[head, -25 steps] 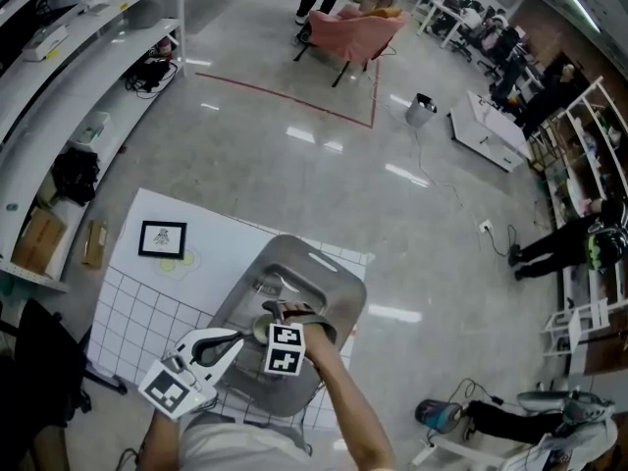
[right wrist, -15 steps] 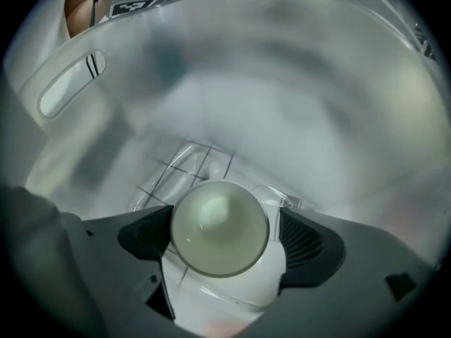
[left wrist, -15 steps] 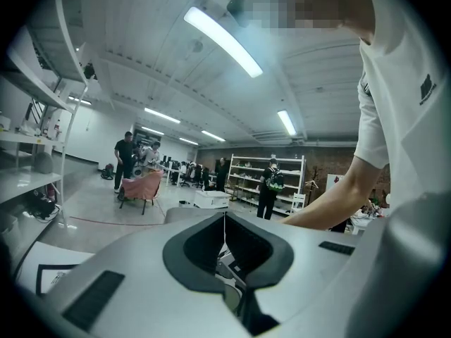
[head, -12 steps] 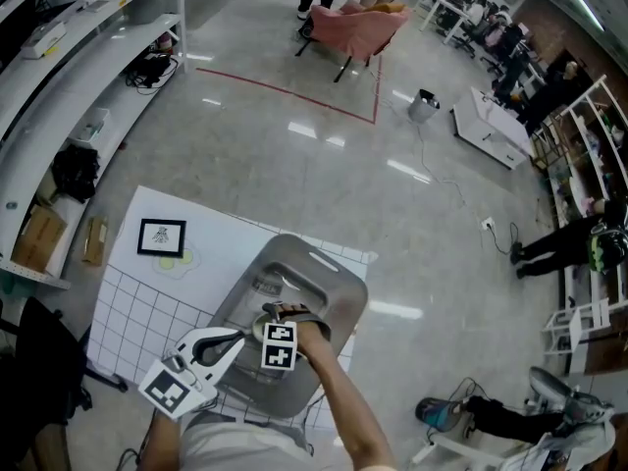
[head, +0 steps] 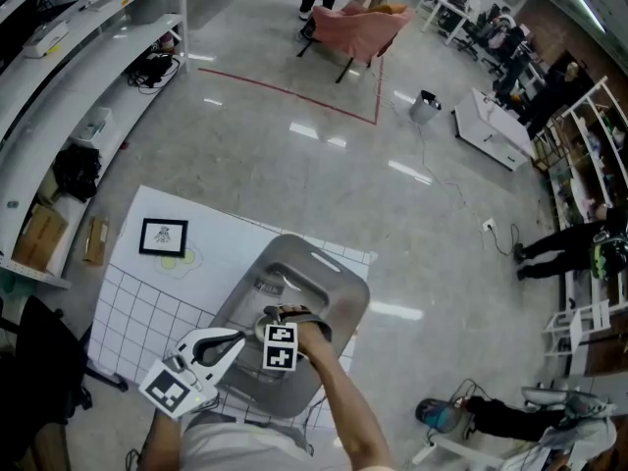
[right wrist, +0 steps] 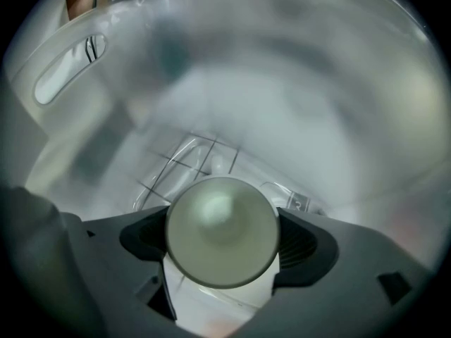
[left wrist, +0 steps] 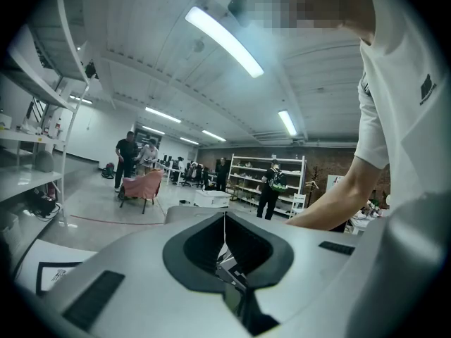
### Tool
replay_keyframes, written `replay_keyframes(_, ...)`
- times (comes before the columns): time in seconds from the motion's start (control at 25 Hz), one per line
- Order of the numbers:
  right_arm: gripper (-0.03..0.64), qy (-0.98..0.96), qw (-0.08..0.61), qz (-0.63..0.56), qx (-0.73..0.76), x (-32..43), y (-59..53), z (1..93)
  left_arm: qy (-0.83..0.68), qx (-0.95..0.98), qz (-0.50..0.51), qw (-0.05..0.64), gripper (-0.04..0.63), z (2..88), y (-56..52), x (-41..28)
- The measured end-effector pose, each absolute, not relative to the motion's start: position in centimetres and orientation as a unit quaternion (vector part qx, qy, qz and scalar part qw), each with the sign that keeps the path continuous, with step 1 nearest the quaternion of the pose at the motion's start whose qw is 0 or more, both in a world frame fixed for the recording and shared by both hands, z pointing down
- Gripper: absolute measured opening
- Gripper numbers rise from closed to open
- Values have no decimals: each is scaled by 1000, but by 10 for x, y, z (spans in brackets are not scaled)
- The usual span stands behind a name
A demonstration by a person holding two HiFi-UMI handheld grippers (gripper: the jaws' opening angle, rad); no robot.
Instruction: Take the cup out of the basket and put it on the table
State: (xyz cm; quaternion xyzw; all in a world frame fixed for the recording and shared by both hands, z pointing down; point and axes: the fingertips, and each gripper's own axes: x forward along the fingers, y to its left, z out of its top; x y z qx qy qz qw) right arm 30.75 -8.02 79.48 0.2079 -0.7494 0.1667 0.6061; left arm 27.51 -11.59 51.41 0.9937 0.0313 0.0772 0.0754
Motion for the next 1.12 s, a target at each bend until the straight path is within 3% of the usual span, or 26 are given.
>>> replay_keyframes(1.12,437,-752,574,180,270,295,-84,684,17,996,63,62,12,495,-108,227)
